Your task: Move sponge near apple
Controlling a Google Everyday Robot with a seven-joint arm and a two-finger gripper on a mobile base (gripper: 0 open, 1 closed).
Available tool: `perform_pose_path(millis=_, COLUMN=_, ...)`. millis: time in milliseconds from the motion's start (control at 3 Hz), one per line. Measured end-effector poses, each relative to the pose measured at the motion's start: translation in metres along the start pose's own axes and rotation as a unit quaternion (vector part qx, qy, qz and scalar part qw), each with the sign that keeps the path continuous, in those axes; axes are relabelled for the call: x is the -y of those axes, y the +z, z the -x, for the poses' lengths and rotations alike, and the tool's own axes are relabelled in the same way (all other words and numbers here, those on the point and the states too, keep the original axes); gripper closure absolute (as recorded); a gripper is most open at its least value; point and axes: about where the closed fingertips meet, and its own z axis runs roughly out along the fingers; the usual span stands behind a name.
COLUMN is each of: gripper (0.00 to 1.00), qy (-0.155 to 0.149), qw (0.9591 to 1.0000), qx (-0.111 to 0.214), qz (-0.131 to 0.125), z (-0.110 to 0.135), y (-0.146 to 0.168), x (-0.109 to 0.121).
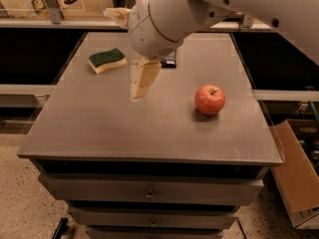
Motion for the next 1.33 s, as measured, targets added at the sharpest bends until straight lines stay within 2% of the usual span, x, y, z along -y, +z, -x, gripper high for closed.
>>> perform_pose_path(millis=667, gripper=0.0, qy=0.002, qw=0.9973, qx=-0.066, qz=-0.031, z=-0.04, y=0.05, x=0.046)
perform_pose_path(millis=1000, gripper=0.0, qy=-0.006, qw=0.9962, qx=-0.079, qz=-0.036, z=-0.046, y=0.072, x=0.066)
perform_pose_path(millis=1333, gripper=0.0, qy=-0.025, qw=0.9961, qx=-0.081, qz=-0.022, z=-0.044, y=0.098, x=0.082)
